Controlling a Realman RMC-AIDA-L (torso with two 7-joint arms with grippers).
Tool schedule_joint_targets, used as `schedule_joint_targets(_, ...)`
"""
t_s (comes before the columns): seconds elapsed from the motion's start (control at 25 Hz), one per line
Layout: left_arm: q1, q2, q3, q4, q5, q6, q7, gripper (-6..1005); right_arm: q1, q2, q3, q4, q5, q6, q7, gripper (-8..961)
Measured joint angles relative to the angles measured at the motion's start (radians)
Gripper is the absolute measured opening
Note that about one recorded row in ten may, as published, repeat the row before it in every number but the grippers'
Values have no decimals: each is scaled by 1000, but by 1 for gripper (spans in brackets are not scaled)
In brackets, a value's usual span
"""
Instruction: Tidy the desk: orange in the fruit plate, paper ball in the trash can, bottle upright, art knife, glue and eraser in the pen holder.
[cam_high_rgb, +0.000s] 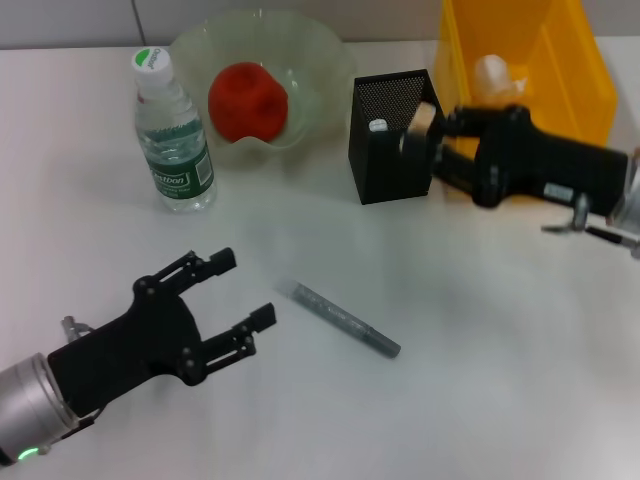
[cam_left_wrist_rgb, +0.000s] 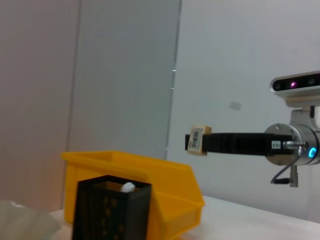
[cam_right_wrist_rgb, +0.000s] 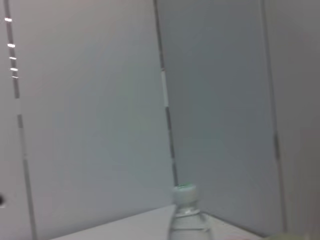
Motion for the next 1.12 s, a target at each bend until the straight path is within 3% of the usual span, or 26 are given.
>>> schedule_joint_targets(0.52, 39, 3, -70, -13, 0, -13, 30, 785, 87, 2, -5, -21, 52, 278, 102, 338)
schedule_joint_targets(1.12, 78, 6, -112, -13, 0, -17, 62, 784, 115, 2, -32, -20, 53, 351, 127, 348)
